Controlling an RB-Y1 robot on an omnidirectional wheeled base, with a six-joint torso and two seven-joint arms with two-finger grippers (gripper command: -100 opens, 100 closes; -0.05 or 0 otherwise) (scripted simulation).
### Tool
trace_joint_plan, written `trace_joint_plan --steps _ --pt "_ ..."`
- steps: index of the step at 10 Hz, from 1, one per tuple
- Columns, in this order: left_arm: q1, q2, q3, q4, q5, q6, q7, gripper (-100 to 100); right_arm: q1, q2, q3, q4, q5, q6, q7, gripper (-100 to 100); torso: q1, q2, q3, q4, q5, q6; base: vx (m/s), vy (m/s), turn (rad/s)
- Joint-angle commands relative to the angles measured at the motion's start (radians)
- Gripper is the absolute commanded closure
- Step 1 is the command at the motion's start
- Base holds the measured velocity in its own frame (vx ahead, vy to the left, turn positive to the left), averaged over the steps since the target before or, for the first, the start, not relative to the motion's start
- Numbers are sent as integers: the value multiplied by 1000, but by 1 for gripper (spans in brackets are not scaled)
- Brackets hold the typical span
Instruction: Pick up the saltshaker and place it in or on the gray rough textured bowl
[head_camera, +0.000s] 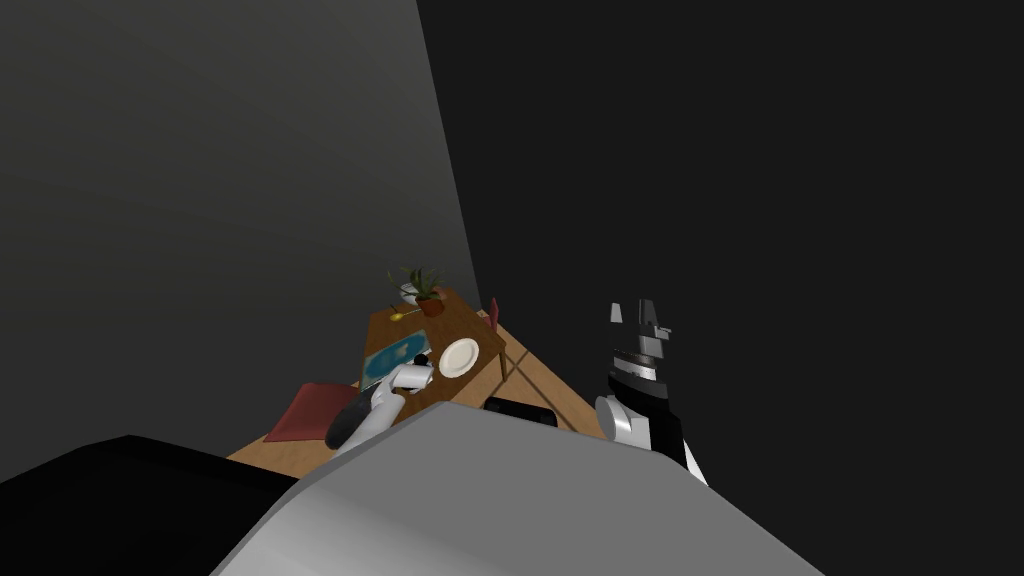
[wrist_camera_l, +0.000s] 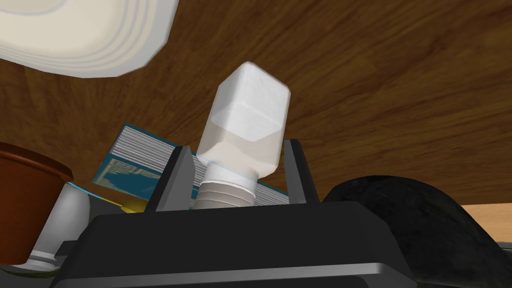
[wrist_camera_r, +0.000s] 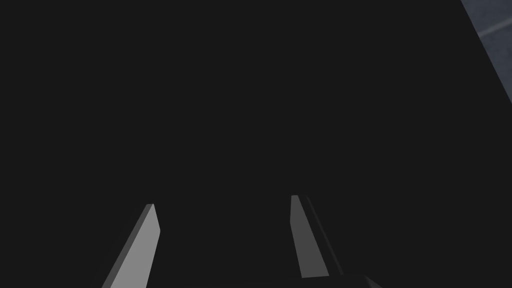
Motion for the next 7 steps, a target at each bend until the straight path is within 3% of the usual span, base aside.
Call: trace_joint_plan --steps 1,3,4,5,6,7 --pt "6 4 2 -35 7 32 -2 100 0 0 0 0 0 0 0 0 0 0 0 0 0 0 -16 -18 -7" --pt "13 8 3 -73 14 66 -4 100 0 0 0 0 0 0 0 0 -2 1 1 0 0 0 -20 -21 -6" --pt "14 6 3 -67 12 55 -4 100 0 0 0 0 0 0 0 0 -2 2 1 1 -1 0 -9 -10 -1" --pt "14 6 3 -71 12 61 -4 0 0 0 0 0 0 0 0 0 -1 1 1 0 0 0 0 0 0" --pt "2 10 -19 -90 11 96 6 100 0 0 0 0 0 0 0 0 -1 1 0 0 0 0 -16 -70 -61" --pt "-4 13 -28 -99 8 112 11 100 0 0 0 0 0 0 0 0 -5 0 0 0 0 2 -43 -99 -57"
